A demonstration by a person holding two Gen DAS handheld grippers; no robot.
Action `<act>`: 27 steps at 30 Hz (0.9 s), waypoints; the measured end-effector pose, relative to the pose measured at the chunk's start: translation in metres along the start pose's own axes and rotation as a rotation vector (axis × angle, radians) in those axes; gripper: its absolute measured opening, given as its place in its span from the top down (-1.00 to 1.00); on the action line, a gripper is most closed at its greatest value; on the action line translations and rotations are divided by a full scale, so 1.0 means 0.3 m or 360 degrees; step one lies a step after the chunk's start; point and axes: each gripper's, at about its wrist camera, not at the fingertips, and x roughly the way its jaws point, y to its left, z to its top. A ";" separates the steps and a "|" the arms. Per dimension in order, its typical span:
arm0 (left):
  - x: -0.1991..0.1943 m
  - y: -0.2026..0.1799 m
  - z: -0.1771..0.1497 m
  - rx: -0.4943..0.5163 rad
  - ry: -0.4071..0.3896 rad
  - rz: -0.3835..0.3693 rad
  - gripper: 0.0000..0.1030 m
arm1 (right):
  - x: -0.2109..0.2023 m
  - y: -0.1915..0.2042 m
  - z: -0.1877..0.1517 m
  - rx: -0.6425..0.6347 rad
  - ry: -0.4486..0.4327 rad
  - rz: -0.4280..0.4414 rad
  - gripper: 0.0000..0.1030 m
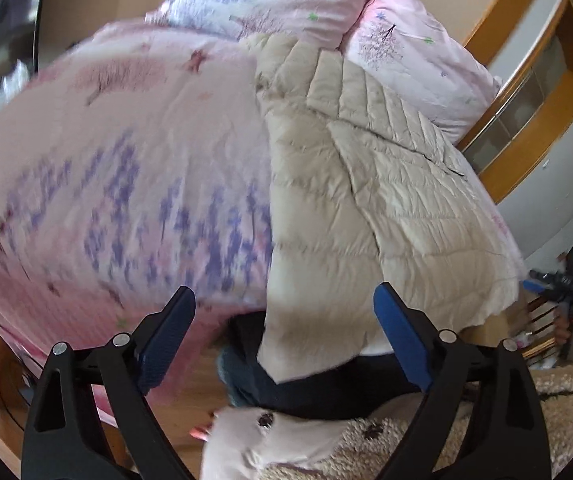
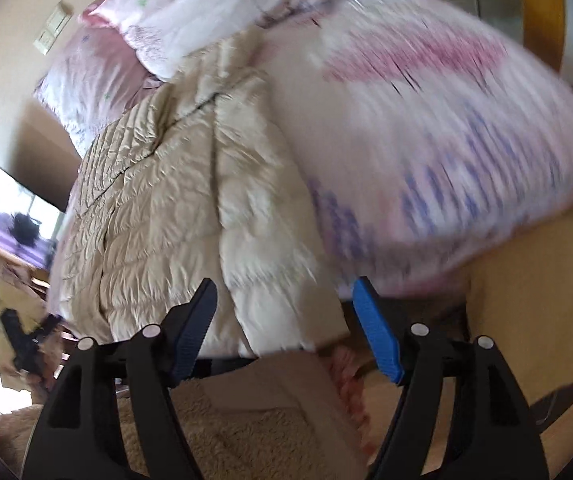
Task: Fold large clothes
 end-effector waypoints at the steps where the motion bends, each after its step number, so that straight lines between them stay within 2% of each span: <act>1: 0.012 0.009 -0.012 -0.0008 0.0022 -0.0024 -0.78 | 0.007 -0.020 -0.008 0.0031 0.0016 0.0045 -0.38; 6: 0.093 0.024 -0.055 -0.0017 0.0123 -0.0089 -0.70 | 0.090 -0.087 -0.014 0.0171 0.0110 0.0290 -0.38; 12: 0.163 0.044 -0.068 -0.0102 0.0132 -0.0245 -0.59 | 0.168 -0.119 0.001 0.0229 0.0158 0.0482 -0.34; 18: 0.185 0.060 -0.074 -0.0145 0.0110 -0.0273 -0.58 | 0.211 -0.145 -0.007 0.0269 0.0160 0.0507 -0.33; 22: 0.164 0.066 -0.076 -0.0141 0.0076 -0.0262 -0.58 | 0.206 -0.138 -0.018 0.0211 0.0123 0.0505 -0.34; 24: 0.170 0.062 -0.072 -0.0125 0.0079 -0.0263 -0.56 | 0.215 -0.122 -0.023 0.0176 0.0143 0.0518 -0.14; 25: 0.173 0.061 -0.070 -0.0123 0.0080 -0.0288 -0.38 | 0.221 -0.113 -0.028 0.0164 0.0162 0.0548 0.18; 26: 0.175 0.061 -0.069 -0.0129 0.0083 -0.0327 -0.26 | 0.221 -0.106 -0.030 0.0162 0.0170 0.0576 0.40; 27: 0.177 0.060 -0.067 -0.0142 0.0089 -0.0381 -0.03 | 0.216 -0.099 -0.033 0.0152 0.0170 0.0593 0.48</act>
